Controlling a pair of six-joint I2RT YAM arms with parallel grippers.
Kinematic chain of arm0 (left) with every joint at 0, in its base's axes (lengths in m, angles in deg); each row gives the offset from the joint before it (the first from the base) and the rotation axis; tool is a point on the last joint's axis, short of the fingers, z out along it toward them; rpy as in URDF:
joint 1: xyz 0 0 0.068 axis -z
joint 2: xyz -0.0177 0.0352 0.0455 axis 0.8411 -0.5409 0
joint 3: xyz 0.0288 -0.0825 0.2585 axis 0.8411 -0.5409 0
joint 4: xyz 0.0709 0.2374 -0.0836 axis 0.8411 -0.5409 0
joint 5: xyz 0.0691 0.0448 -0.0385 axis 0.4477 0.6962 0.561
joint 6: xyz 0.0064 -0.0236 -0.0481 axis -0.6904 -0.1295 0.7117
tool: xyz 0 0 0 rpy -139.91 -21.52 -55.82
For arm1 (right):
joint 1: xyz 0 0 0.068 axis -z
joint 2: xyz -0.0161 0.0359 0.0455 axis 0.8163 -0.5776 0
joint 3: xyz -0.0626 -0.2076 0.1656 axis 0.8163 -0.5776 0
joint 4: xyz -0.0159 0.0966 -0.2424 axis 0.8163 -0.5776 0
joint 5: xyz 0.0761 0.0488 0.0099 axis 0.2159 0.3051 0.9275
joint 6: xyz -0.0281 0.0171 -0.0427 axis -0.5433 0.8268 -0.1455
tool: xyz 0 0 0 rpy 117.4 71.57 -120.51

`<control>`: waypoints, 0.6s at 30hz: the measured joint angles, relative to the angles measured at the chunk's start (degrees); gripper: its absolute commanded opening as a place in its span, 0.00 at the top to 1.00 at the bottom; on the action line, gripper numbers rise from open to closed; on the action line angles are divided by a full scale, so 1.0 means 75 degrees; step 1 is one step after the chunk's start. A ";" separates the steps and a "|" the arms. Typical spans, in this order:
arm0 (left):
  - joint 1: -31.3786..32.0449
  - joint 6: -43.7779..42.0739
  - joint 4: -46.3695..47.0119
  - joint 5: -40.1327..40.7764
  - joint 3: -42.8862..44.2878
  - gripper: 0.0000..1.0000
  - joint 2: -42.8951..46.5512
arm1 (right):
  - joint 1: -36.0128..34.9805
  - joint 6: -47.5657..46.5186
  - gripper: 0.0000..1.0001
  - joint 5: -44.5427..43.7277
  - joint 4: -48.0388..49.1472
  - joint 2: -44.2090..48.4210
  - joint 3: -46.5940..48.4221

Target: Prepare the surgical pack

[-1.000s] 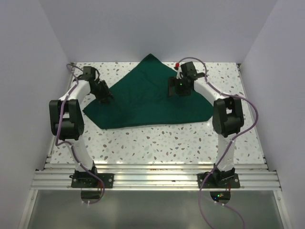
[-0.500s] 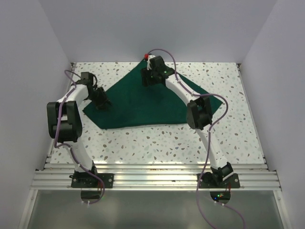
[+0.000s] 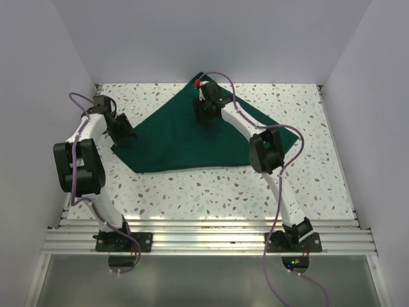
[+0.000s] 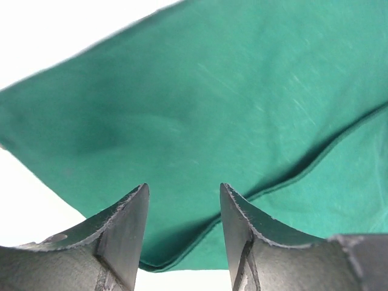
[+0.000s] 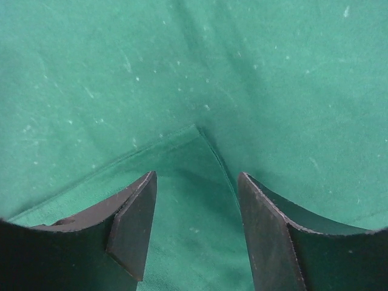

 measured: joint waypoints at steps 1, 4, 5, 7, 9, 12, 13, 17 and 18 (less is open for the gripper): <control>-0.0096 -0.0003 -0.0012 0.0029 0.0023 0.45 0.0000 | 0.0000 -0.0012 0.39 -0.0012 -0.0035 0.0000 0.0000; -0.0367 -0.0003 -0.0035 0.0064 0.0076 0.45 0.0000 | 0.0000 -0.0058 0.39 -0.0023 -0.0169 0.0000 0.0003; -0.0449 -0.0003 -0.0044 0.0064 0.0076 0.45 0.0000 | 0.0000 -0.0067 0.39 -0.0023 -0.0189 0.0000 0.0003; -0.0612 0.0003 -0.0064 0.0061 0.0073 0.43 0.0000 | 0.0000 -0.0085 0.39 -0.0023 -0.0192 0.0000 0.0009; -0.0772 0.0006 -0.0070 0.0058 0.0073 0.43 0.0000 | -0.0012 -0.0090 0.39 -0.0023 -0.0219 -0.0029 0.0087; -0.1093 0.0006 -0.0061 0.0058 0.0032 0.43 0.0000 | -0.0017 -0.0093 0.40 -0.0020 -0.0201 -0.0143 0.0286; -0.1166 0.0009 -0.0064 0.0055 0.0006 0.43 0.0000 | -0.0023 -0.0093 0.40 -0.0020 -0.0175 -0.0166 0.0312; -0.1413 0.0012 -0.0067 0.0050 -0.0178 0.43 0.0000 | -0.0044 -0.0096 0.44 -0.0017 -0.0157 -0.0347 0.0338; -0.1434 0.0012 -0.0070 0.0047 -0.0198 0.43 -0.0003 | -0.0052 -0.0099 0.46 -0.0017 -0.0157 -0.0414 0.0338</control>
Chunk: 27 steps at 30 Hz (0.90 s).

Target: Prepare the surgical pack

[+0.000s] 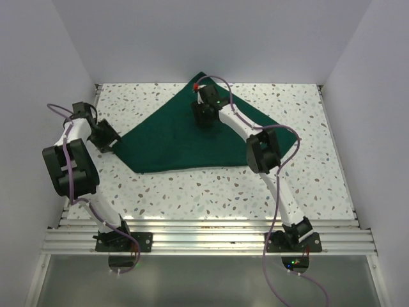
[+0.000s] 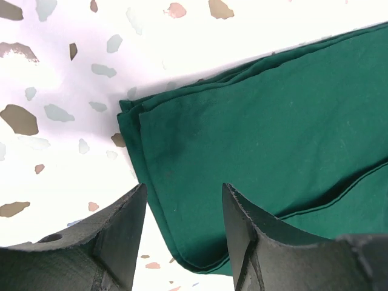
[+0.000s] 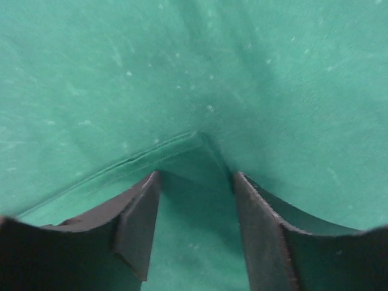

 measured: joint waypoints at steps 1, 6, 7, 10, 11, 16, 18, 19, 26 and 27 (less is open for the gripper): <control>-0.0006 0.0000 0.0006 -0.0003 -0.0023 0.43 0.0000 | -0.0009 0.0000 0.47 0.0000 -0.0003 -0.0073 0.0000; -0.0006 0.0012 0.0029 -0.0032 -0.0137 0.43 0.0000 | -0.0052 -0.0015 0.67 -0.0012 0.0055 -0.0149 0.0093; -0.0015 0.0032 0.0055 -0.0038 -0.0181 0.43 0.0000 | -0.0052 -0.0023 0.70 -0.0020 0.0055 -0.0157 0.0102; -0.0058 0.0067 0.0067 -0.0073 -0.0329 0.43 -0.0003 | -0.0052 0.0009 0.80 -0.0114 0.0035 -0.0216 0.0192; -0.0079 0.0070 0.0058 -0.0079 -0.0373 0.43 -0.0003 | -0.0050 0.0017 0.83 -0.0187 0.0020 -0.0239 0.0239; -0.0119 0.0085 0.0070 -0.0117 -0.0423 0.43 -0.0009 | -0.0050 0.0134 1.00 -0.0262 -0.0023 -0.0259 0.0428; -0.0122 0.0085 0.0070 -0.0134 -0.0423 0.43 -0.0009 | -0.0047 0.0189 1.00 -0.0239 0.0020 -0.0259 0.0504; -0.0125 0.0085 0.0070 -0.0140 -0.0423 0.43 -0.0009 | -0.0047 0.0201 1.00 -0.0213 0.0058 -0.0259 0.0545; -0.0175 0.0085 0.0073 -0.0163 -0.0428 0.43 -0.0009 | 0.0015 0.0245 1.00 -0.0201 0.0315 -0.0259 0.0644; -0.0181 0.0085 0.0076 -0.0163 -0.0440 0.43 -0.0009 | 0.0032 0.0248 1.00 -0.0201 0.0350 -0.0259 0.0644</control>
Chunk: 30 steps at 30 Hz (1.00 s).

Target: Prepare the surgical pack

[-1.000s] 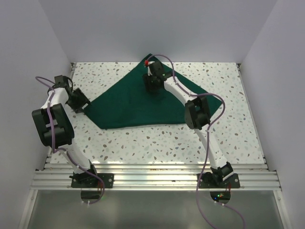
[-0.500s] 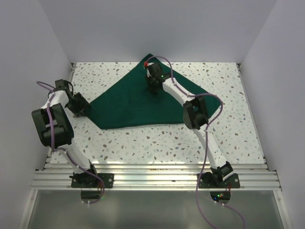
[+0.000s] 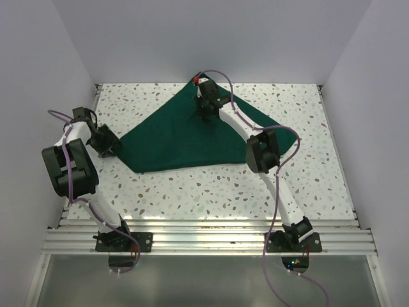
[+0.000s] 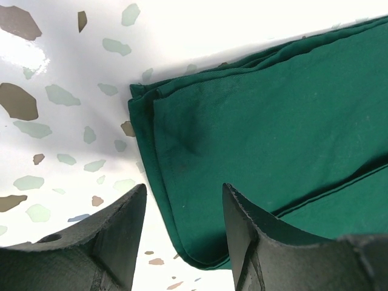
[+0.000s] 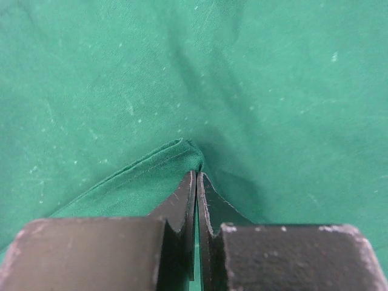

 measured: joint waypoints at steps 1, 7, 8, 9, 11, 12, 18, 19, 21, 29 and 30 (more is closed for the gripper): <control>-0.0012 0.0000 0.0000 0.0000 -0.0012 0.43 0.0000 | 0.0015 0.0000 1.00 0.0000 0.0023 0.0000 0.0003; -0.0087 -0.0009 -0.0012 0.0003 -0.0023 0.41 0.0000 | 0.0169 -0.0017 1.00 -0.0041 0.0105 0.0000 0.0012; -0.0108 -0.0009 -0.0012 0.0003 -0.0023 0.41 0.0000 | 0.0195 -0.0017 1.00 -0.0044 0.0108 0.0000 0.0012; -0.0125 -0.0012 -0.0012 0.0003 -0.0023 0.41 0.0000 | 0.0219 -0.0017 1.00 -0.0041 0.0108 0.0000 0.0012; -0.0160 -0.0012 -0.0012 0.0003 -0.0023 0.40 0.0000 | 0.0256 -0.0015 1.00 -0.0026 0.0117 0.0000 0.0012; -0.0175 -0.0012 -0.0012 0.0000 -0.0023 0.40 0.0000 | 0.0265 -0.0009 1.00 -0.0003 0.0128 0.0000 0.0012; -0.0187 -0.0012 -0.0012 -0.0003 -0.0017 0.39 -0.0070 | 0.0271 0.0032 0.99 0.0067 0.0294 -0.0131 0.0012; -0.0187 -0.0009 -0.0006 -0.0003 -0.0009 0.39 -0.0122 | 0.0268 0.0035 0.99 0.0085 0.0297 -0.0181 0.0012; -0.0189 -0.0009 -0.0009 -0.0003 0.0000 0.39 -0.0259 | 0.0265 0.0044 0.94 0.0143 0.0321 -0.0268 0.0009; -0.0216 0.0064 -0.0044 -0.0172 0.0358 0.42 -0.0836 | 0.0271 0.0175 0.64 0.0166 0.0411 -0.0358 0.0009; -0.0216 0.0090 -0.0038 -0.0201 0.0399 0.44 -0.0874 | 0.0271 0.0178 0.63 0.0166 0.0414 -0.0358 0.0009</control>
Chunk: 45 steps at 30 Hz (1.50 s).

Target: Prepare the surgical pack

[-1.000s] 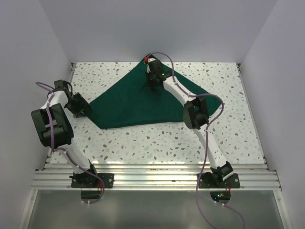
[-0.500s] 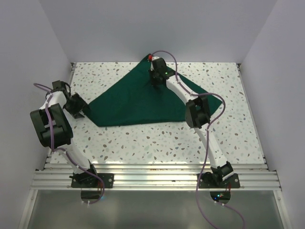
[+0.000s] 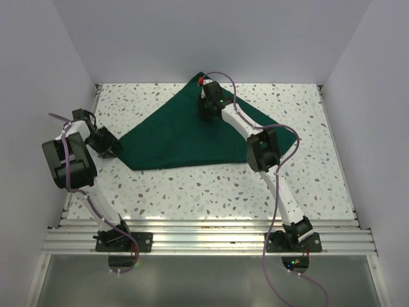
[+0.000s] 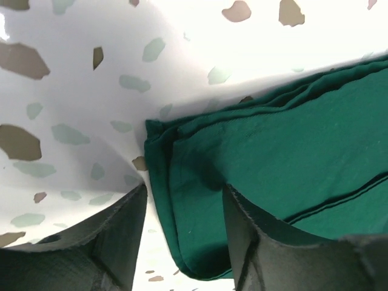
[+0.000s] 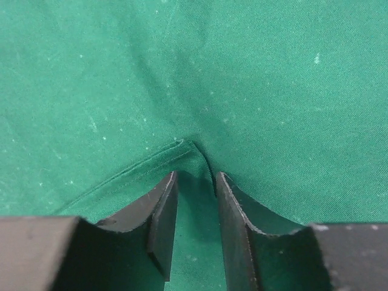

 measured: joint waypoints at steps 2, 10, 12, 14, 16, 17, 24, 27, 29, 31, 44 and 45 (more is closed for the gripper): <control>-0.0006 0.0047 0.0061 -0.0058 0.0035 0.55 -0.0061 | 0.0000 0.0023 0.61 0.0003 0.0015 0.0000 0.0000; -0.0015 0.0154 0.0434 -0.0577 0.0047 1.00 -0.0291 | 0.0006 0.0291 0.01 0.0026 -0.0032 0.0067 0.0000; -0.0015 0.0137 0.0487 -0.0635 0.0047 1.00 -0.0291 | 0.0038 0.0309 0.01 0.0032 -0.0201 0.0178 -0.0017; -0.0015 0.0140 0.0516 -0.0688 0.0047 1.00 -0.0268 | 0.0134 0.0434 0.01 0.0035 -0.0379 0.0560 -0.0347; -0.0003 0.0152 0.0530 -0.0746 0.0047 1.00 -0.0166 | 0.0300 0.0603 0.01 0.0064 -0.0545 0.1087 -0.0825; 0.0017 0.0178 0.0539 -0.0819 0.0047 1.00 -0.0047 | 0.0417 0.0694 0.01 0.0085 -0.0691 0.1405 -0.1072; 0.0755 0.0691 0.0717 -0.1268 0.0268 1.00 0.1067 | 0.1099 0.0289 0.01 -0.0012 -0.1384 0.4051 -0.3305; 0.1408 0.1003 0.0886 -0.1405 0.0615 1.00 0.1215 | 0.1023 0.0006 0.01 -0.0286 -0.1306 0.5441 -0.4913; 0.1883 0.1230 0.0994 -0.1472 0.0839 1.00 0.1227 | 0.1046 -0.0035 0.01 0.0172 -0.1285 0.6225 -0.5936; 0.2349 0.1419 0.1064 -0.1504 0.0997 1.00 0.1227 | 0.1300 0.0064 0.01 0.1040 -0.1125 0.6706 -0.6723; 0.5077 0.2282 0.1090 -0.1483 0.2206 1.00 0.0624 | 0.2419 0.0306 0.33 0.1067 -0.2830 0.5260 -0.6356; 0.5222 0.2311 0.1090 -0.1478 0.2247 1.00 0.0533 | 0.2404 0.0309 0.45 0.1070 -0.2847 0.5147 -0.6266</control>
